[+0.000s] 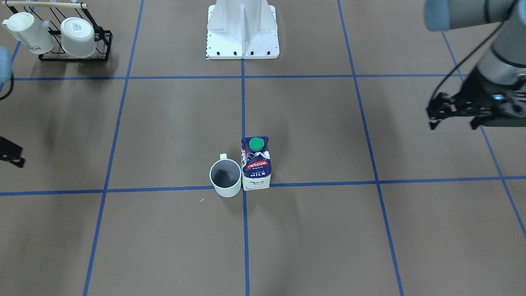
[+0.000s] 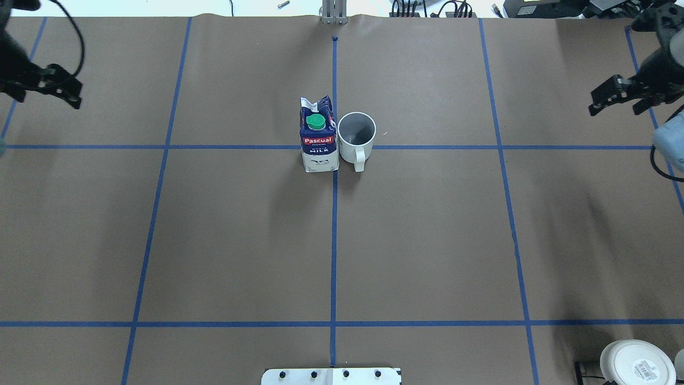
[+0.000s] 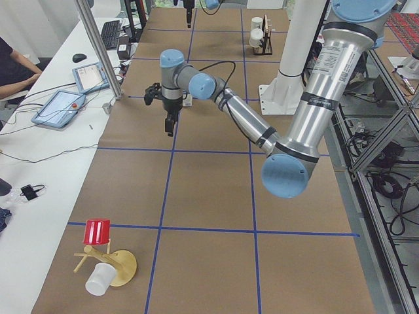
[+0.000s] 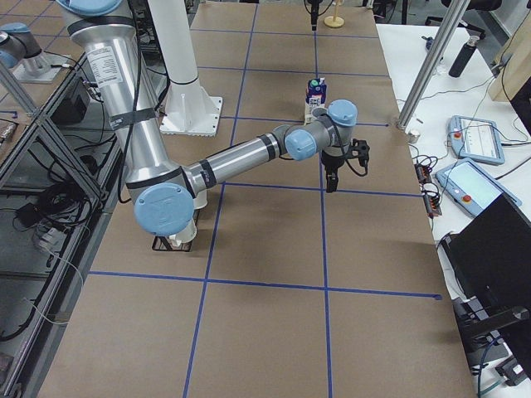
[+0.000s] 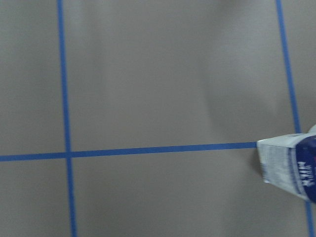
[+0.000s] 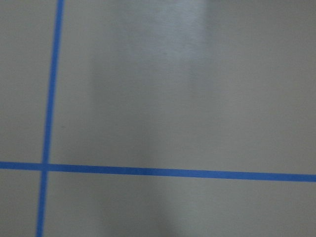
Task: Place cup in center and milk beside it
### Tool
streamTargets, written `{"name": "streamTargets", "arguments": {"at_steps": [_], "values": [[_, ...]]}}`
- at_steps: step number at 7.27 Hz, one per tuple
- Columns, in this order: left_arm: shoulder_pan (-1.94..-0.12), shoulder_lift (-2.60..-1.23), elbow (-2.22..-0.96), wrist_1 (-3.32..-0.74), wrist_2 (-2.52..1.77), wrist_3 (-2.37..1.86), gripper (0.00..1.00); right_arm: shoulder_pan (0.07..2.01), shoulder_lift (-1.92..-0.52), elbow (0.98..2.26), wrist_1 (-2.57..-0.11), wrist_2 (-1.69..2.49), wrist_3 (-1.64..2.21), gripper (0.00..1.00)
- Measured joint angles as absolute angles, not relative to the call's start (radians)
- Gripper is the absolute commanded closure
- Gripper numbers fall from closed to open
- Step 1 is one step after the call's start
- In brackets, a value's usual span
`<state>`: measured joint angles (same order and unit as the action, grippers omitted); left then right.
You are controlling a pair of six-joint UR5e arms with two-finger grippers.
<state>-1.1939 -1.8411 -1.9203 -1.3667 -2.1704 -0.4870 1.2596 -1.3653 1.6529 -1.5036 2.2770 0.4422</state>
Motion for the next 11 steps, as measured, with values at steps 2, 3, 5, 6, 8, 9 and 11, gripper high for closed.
{"name": "streamTargets", "arguments": {"at_steps": [2,3,5,6,8,9,11], "values": [[-1.3,-1.769,-1.824,-1.381,-2.234,-0.382,0.02,1.366,-1.432,1.596,-1.506,2.289,0.378,0.0],[-1.325,-1.75,-1.762,-1.388,-2.242,-0.359,0.02,1.412,-1.456,1.571,-1.506,2.298,0.372,0.0],[-1.391,-1.702,-1.654,-1.444,-2.251,-0.249,0.02,1.469,-1.478,1.539,-1.506,2.34,0.368,0.0],[-1.43,-1.677,-1.63,-1.468,-2.264,-0.181,0.02,1.485,-1.482,1.535,-1.506,2.356,0.361,0.0],[-1.475,-1.651,-1.615,-1.484,-2.3,-0.116,0.02,1.515,-1.486,1.531,-1.515,2.37,0.285,0.0],[-1.49,-1.642,-1.612,-1.486,-2.307,-0.077,0.02,1.534,-1.484,1.53,-1.549,2.382,0.231,0.0],[-1.513,-1.621,-1.608,-1.488,-2.311,-0.029,0.02,1.574,-1.478,1.532,-1.63,2.395,0.126,0.0]]}}
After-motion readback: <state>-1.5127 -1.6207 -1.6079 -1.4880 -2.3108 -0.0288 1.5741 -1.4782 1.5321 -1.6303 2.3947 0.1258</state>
